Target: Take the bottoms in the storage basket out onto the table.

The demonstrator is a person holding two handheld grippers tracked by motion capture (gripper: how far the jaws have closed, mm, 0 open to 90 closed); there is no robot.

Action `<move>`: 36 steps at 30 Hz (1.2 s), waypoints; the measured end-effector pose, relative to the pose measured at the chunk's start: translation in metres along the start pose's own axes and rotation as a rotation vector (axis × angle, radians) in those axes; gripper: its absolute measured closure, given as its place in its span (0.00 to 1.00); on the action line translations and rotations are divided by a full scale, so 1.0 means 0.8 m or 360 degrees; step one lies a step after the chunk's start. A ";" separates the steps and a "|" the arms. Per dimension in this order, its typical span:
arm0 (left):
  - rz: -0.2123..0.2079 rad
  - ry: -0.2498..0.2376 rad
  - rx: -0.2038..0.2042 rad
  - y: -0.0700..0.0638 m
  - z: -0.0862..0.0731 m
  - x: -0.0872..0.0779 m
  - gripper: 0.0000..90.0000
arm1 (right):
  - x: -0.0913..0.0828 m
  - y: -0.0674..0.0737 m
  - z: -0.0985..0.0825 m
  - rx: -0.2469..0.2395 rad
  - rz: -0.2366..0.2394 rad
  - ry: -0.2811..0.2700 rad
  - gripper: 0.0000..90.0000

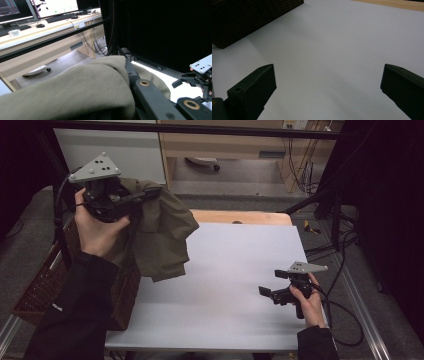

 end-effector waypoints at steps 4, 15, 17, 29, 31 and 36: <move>-0.0013 0.0004 0.0005 -0.005 0.002 0.006 0.98 | 0.001 0.000 0.000 -0.0002 -0.0001 0.0002 0.01; -0.0033 -0.0010 0.0006 -0.014 0.008 0.015 0.98 | 0.000 0.000 0.000 0.0000 0.0002 -0.0002 0.01; -0.0038 -0.0012 0.0008 -0.015 0.009 0.017 0.98 | 0.000 0.000 0.000 0.0002 0.0002 -0.0003 0.01; -0.0069 -0.0021 0.0022 -0.028 0.022 0.030 0.98 | -0.001 0.000 0.000 0.0002 0.0000 -0.0008 0.01; -0.0071 -0.0021 0.0026 -0.031 0.024 0.033 0.98 | -0.001 0.000 0.001 0.0001 0.0001 -0.0014 0.01; -0.0088 -0.0021 0.0031 -0.036 0.027 0.040 0.98 | -0.001 0.000 0.001 0.0001 0.0004 -0.0011 0.01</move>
Point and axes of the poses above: each handheld gripper's, and its own axes: x roughly forward along the jaws, z roughly out of its top, y roughly to its left, the point moved 4 cm from there along x, roughly forward along the jaws, and after that the axes turned 9 degrees about -y, right-handed, at the moved point
